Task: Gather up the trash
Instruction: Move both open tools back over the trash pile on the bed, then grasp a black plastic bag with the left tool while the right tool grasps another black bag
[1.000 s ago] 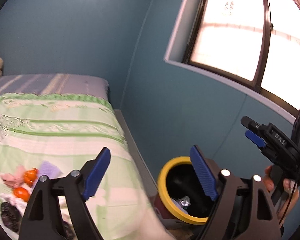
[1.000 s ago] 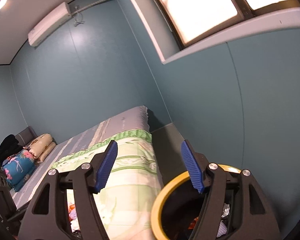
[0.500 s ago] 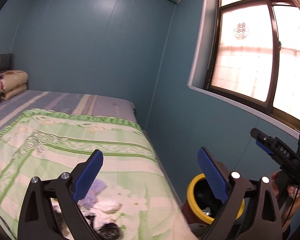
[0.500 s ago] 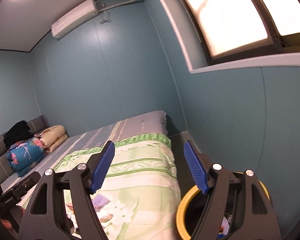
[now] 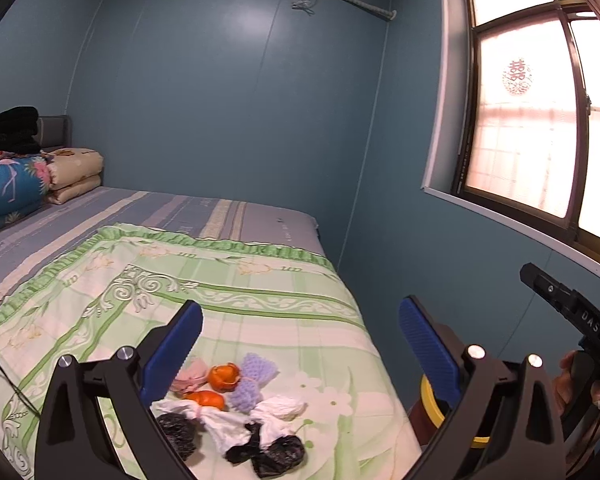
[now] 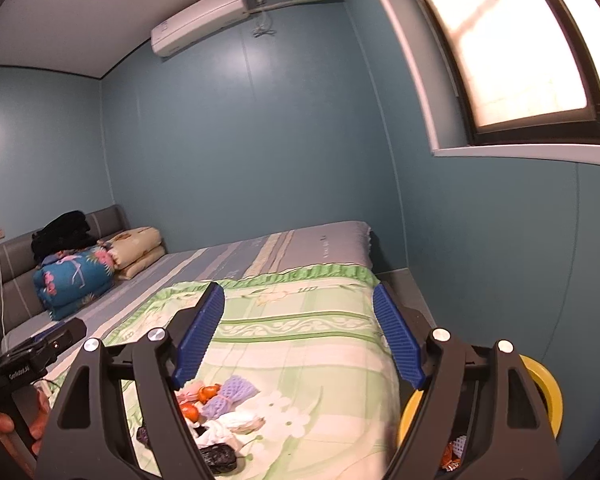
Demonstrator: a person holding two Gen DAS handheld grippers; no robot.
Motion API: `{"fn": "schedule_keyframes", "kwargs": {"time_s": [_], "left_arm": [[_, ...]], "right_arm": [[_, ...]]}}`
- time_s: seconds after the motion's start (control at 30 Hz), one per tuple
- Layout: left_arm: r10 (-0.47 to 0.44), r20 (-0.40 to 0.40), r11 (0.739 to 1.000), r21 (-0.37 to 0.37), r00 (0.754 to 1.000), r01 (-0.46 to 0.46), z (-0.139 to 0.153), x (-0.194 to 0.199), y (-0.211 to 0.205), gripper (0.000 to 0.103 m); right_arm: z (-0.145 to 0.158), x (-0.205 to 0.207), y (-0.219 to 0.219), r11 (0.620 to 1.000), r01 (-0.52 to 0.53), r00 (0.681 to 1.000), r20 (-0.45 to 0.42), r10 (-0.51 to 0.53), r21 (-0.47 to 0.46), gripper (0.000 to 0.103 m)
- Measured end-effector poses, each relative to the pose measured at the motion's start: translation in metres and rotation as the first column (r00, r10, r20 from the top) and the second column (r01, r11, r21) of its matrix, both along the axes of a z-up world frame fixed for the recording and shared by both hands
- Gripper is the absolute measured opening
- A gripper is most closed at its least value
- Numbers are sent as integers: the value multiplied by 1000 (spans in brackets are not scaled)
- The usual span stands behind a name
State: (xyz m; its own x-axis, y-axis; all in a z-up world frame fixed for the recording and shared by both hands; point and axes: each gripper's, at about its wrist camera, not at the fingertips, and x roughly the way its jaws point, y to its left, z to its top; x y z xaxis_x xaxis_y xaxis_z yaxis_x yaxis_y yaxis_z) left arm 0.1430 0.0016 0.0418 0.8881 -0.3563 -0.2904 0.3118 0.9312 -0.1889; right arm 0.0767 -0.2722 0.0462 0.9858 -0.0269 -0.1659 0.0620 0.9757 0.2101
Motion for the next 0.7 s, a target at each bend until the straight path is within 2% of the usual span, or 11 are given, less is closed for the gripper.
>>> {"fn": "schedule_keyframes", "kwargs": {"time_s": [0.4, 0.7], "left_arm": [[62, -28, 998, -12, 998, -62, -14, -3, 34, 95], [97, -59, 995, -5, 994, -97, -32, 1, 53, 95]], "right_arm": [[-5, 11, 55, 990, -118, 993, -27, 116, -79, 76], [-19, 25, 83, 976, -189, 981, -71, 182, -107, 78]]}}
